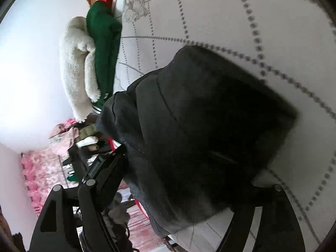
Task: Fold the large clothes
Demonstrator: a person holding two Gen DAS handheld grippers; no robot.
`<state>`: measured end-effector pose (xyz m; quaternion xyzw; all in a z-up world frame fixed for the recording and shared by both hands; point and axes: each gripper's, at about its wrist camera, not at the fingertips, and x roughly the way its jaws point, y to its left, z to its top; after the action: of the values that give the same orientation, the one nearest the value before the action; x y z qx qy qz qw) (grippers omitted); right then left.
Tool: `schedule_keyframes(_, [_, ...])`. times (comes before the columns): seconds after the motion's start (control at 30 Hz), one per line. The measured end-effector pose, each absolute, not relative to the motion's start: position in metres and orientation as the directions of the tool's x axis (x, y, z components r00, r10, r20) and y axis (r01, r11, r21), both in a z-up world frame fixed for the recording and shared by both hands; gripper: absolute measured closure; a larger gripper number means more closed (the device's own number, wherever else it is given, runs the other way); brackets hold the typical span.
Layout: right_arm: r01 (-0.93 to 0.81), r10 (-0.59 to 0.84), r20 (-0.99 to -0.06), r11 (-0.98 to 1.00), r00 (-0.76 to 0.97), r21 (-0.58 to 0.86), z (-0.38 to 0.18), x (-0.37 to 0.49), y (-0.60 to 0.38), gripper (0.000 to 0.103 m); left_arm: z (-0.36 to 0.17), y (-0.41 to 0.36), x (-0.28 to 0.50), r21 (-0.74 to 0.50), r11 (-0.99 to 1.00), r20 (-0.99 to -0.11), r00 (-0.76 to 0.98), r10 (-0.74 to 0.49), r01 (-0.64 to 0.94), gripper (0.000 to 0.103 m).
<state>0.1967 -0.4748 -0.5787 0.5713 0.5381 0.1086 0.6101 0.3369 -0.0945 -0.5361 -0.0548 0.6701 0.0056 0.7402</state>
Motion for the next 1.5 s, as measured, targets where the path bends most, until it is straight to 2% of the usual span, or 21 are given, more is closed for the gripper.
schedule_keyframes(0.07, [0.456,0.749,-0.515,0.317,0.418,0.832,-0.583,0.206,-0.468,0.014,-0.537,-0.091,0.335,-0.089,0.992,-0.991,0.106,-0.08,-0.084,0.0])
schedule_keyframes(0.17, [0.428,0.738,-0.503,0.317,0.45,0.846,-0.582,0.221,-0.461,0.013,-0.533,-0.085,0.33,-0.084,0.992,-0.99,0.124,-0.072,-0.091,0.0])
schedule_keyframes(0.2, [0.425,0.734,-0.505,0.319,0.454,0.847,-0.581,0.223,-0.46,0.02,-0.532,-0.083,0.329,-0.08,0.992,-0.99,0.127,-0.068,-0.093,0.0])
schedule_keyframes(0.23, [0.431,0.729,-0.513,0.324,0.453,0.842,-0.58,0.226,-0.459,0.043,-0.53,-0.08,0.328,-0.076,0.992,-0.99,0.129,-0.063,-0.097,0.0])
schedule_keyframes(0.3, [0.448,0.721,-0.541,0.348,0.433,0.823,-0.584,0.232,-0.453,0.07,-0.517,-0.073,0.323,-0.076,0.991,-0.989,0.133,-0.061,-0.108,0.0])
schedule_keyframes(0.4, [0.448,0.727,-0.539,0.349,0.425,0.823,-0.585,0.238,-0.449,0.068,-0.495,-0.064,0.299,-0.02,0.995,-0.985,0.17,-0.002,-0.102,0.0])
schedule_keyframes(0.47, [0.445,0.729,-0.549,0.366,0.409,0.817,-0.585,0.246,-0.445,0.055,-0.5,-0.059,0.28,0.031,0.994,-0.988,0.146,0.046,-0.105,0.0])
schedule_keyframes(0.5, [0.435,0.74,-0.526,0.345,0.419,0.832,-0.586,0.249,-0.442,0.042,-0.511,-0.057,0.273,0.035,0.993,-0.992,0.116,0.049,-0.114,0.0])
schedule_keyframes(0.57, [0.414,0.742,-0.521,0.354,0.422,0.839,-0.582,0.257,-0.436,0.038,-0.532,-0.053,0.268,0.005,0.986,-0.997,0.076,0.018,-0.168,0.0])
schedule_keyframes(0.6, [0.411,0.739,-0.528,0.364,0.419,0.836,-0.581,0.261,-0.433,0.047,-0.538,-0.051,0.268,-0.009,0.982,-0.997,0.078,0.006,-0.191,0.0])
schedule_keyframes(0.63, [0.42,0.73,-0.545,0.379,0.411,0.824,-0.58,0.263,-0.43,0.068,-0.542,-0.05,0.27,-0.017,0.979,-0.997,0.078,-0.001,-0.205,0.0])
schedule_keyframes(0.67, [0.429,0.726,-0.55,0.378,0.412,0.821,-0.58,0.265,-0.428,0.074,-0.544,-0.05,0.272,-0.021,0.978,-0.997,0.081,-0.004,-0.206,0.0])
schedule_keyframes(0.73, [0.417,0.71,-0.552,0.384,0.437,0.824,-0.569,0.269,-0.426,0.081,-0.543,-0.055,0.277,-0.017,0.982,-0.995,0.105,0.003,-0.188,0.0])
schedule_keyframes(1.0, [0.206,0.653,-0.601,0.58,0.461,0.788,-0.469,0.292,-0.383,0.083,-0.545,-0.069,0.286,-0.109,0.978,-0.98,0.186,-0.075,-0.181,0.0])
schedule_keyframes(1.2, [0.024,0.552,-0.721,0.787,0.418,0.616,-0.404,0.314,-0.318,0.083,-0.542,-0.064,0.292,-0.228,0.957,-0.958,0.213,-0.189,-0.176,0.0])
schedule_keyframes(1.33, [-0.126,0.478,-0.777,0.873,0.409,0.471,-0.368,0.306,-0.26,0.083,-0.518,0.002,0.274,-0.324,0.905,-0.938,0.222,-0.268,-0.275,0.0])
schedule_keyframes(1.5, [-0.372,0.414,-0.824,0.888,0.388,0.271,-0.342,0.266,-0.169,0.083,-0.451,0.112,0.198,-0.316,0.835,-0.928,0.331,-0.172,-0.451,0.0])
